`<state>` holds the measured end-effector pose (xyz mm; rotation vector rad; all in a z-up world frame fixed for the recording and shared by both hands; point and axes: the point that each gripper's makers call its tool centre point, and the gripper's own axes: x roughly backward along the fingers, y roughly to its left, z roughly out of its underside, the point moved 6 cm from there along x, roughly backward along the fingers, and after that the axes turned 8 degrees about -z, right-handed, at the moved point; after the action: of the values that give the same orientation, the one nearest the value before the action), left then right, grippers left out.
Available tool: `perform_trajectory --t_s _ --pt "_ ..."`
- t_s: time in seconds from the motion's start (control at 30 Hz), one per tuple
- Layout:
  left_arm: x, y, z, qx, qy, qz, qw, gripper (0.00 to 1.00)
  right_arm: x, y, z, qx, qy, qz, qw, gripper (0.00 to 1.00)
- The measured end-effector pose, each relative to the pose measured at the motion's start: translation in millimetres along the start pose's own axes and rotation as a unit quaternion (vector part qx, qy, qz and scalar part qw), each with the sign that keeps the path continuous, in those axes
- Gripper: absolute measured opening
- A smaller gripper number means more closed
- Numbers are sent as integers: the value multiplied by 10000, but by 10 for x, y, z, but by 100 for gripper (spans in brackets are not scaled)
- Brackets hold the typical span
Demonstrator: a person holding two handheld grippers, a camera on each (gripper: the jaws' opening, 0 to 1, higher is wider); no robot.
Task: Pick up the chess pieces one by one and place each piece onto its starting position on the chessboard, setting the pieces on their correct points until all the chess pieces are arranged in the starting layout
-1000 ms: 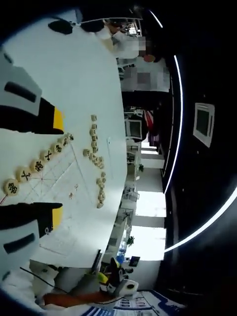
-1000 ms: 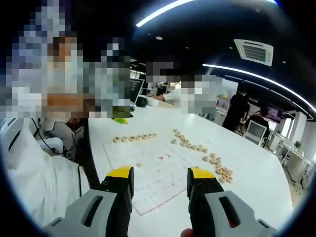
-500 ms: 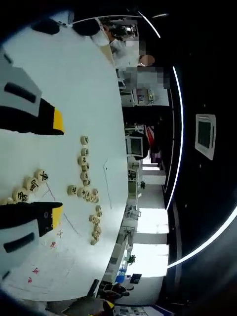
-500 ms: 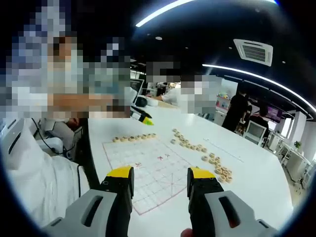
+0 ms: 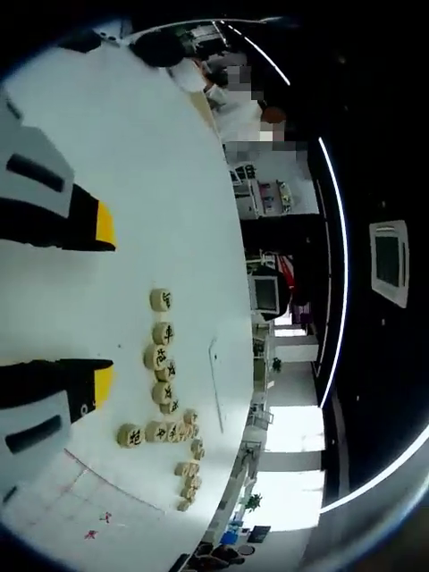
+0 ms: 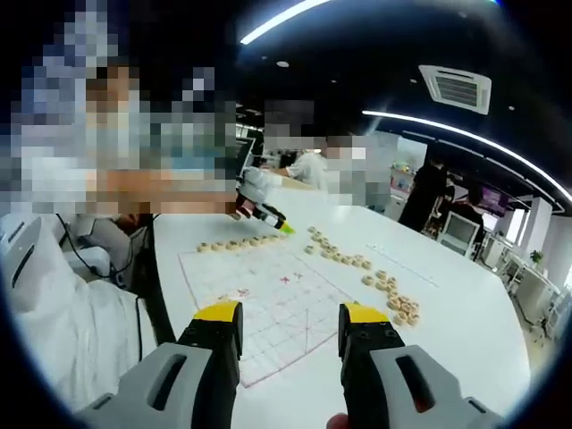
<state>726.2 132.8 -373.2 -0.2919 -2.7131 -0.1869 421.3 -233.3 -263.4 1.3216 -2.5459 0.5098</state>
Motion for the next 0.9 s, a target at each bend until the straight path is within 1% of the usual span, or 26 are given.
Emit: perform_trajectory --t_s 0.1,0.13,0.2,0.27,0.43,0.5,0.57,0.6,0.63,0.67,0.77,0.87,0.9 --pt "-183 2 -6 79 -10 -26 10000 47 -27 -22 20 -37 17 -2 10000 44" --pt "-236 -8 -24 229 -74 -41 9997 46 -39 -31 30 -53 26 -2 10000 44" --pt "-345 -21 -53 265 -34 -62 9996 45 -65 -68 44 -89 20 47 9999 43" --pt "-393 -23 -84 273 -88 -99 9995 43 -81 -97 57 -131 3 73 9999 43" --pt "-526 -41 -152 291 -97 -137 9994 38 -93 -148 92 -198 11 120 9997 43" --pt "-611 -44 -182 376 -115 -156 9991 36 -81 -173 101 -234 2 171 9996 43" --pt "-627 -63 -185 386 -151 -186 9990 27 -68 -191 109 -258 1 214 9994 43" --pt "-635 -49 -192 296 -192 -276 9990 20 -65 -199 113 -266 2 227 9994 43" --pt "-639 -38 -189 214 -201 -369 9989 18 -64 -205 116 -276 2 237 9993 43" --pt "-641 -45 -187 186 -212 -309 9991 18 -65 -208 118 -281 2 245 9993 42" --pt "-607 -22 -195 87 -236 -292 9993 18 -85 -202 125 -284 16 230 9993 42" --pt "-470 -25 -220 114 -317 -250 9991 18 -109 -179 120 -257 29 188 9995 42" --pt "-394 -31 -235 54 -341 -209 9992 18 -117 -173 115 -247 28 174 9995 42"
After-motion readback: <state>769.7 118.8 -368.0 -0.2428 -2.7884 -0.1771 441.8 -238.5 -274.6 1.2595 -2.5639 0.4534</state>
